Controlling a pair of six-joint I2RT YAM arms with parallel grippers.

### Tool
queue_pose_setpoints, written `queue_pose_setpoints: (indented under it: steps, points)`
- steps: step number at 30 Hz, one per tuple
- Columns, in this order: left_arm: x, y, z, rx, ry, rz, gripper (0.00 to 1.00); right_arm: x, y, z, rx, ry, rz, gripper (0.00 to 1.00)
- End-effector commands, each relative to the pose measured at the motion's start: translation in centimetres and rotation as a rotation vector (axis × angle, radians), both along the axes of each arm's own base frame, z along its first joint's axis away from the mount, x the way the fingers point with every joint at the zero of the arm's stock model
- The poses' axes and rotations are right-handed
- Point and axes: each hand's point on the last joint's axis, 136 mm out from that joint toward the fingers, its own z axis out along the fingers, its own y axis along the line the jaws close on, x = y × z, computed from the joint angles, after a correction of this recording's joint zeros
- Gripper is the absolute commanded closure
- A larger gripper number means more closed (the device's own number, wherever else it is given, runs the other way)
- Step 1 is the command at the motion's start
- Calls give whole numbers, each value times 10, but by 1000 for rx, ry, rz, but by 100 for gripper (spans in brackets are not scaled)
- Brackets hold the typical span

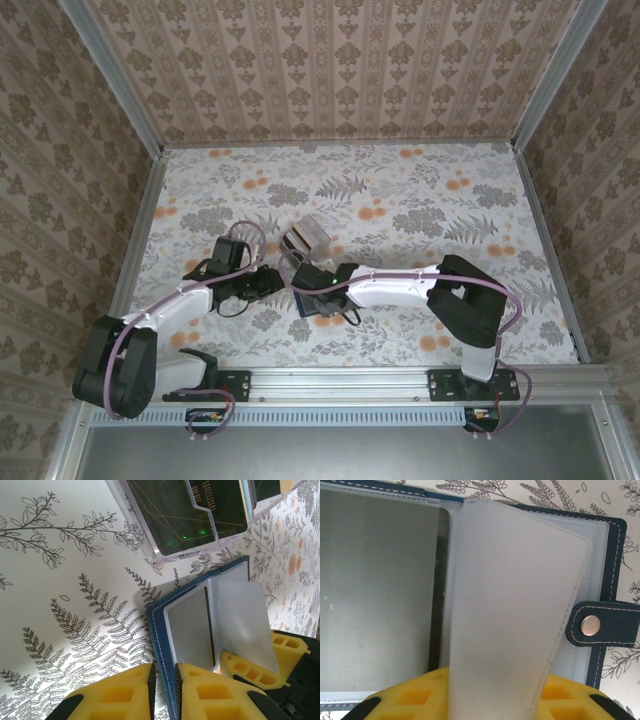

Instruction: Put the credit cards into the card holder

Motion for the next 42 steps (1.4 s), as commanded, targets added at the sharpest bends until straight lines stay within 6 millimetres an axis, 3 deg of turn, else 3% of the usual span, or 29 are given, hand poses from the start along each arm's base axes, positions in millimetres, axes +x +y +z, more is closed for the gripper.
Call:
queue_pose_setpoints:
  steps: [1, 11, 16, 22, 33, 37, 42]
  points:
    - [-5, 4, -2, -5, -1, 13, 79, 2, 4, 7, -57, -52, 36, 67]
    - [-4, 9, -5, -14, -14, 32, 78, -10, 24, 4, -160, -121, 187, 66]
    - [3, 14, -2, -26, -26, 63, 76, -11, 18, 0, -309, -183, 241, 65]
    - [12, 16, 9, -53, -55, 92, 74, -10, 15, 16, -392, -267, 263, 65]
    - [19, 14, 21, -81, -75, 106, 70, -17, 26, 53, -206, -248, 274, 57]
    - [23, 9, 28, -116, -69, 116, 64, -27, 27, 61, -54, -198, 287, 48]
    - [23, 0, 33, -159, -49, 107, 58, -25, 16, 73, 166, -154, 191, 46]
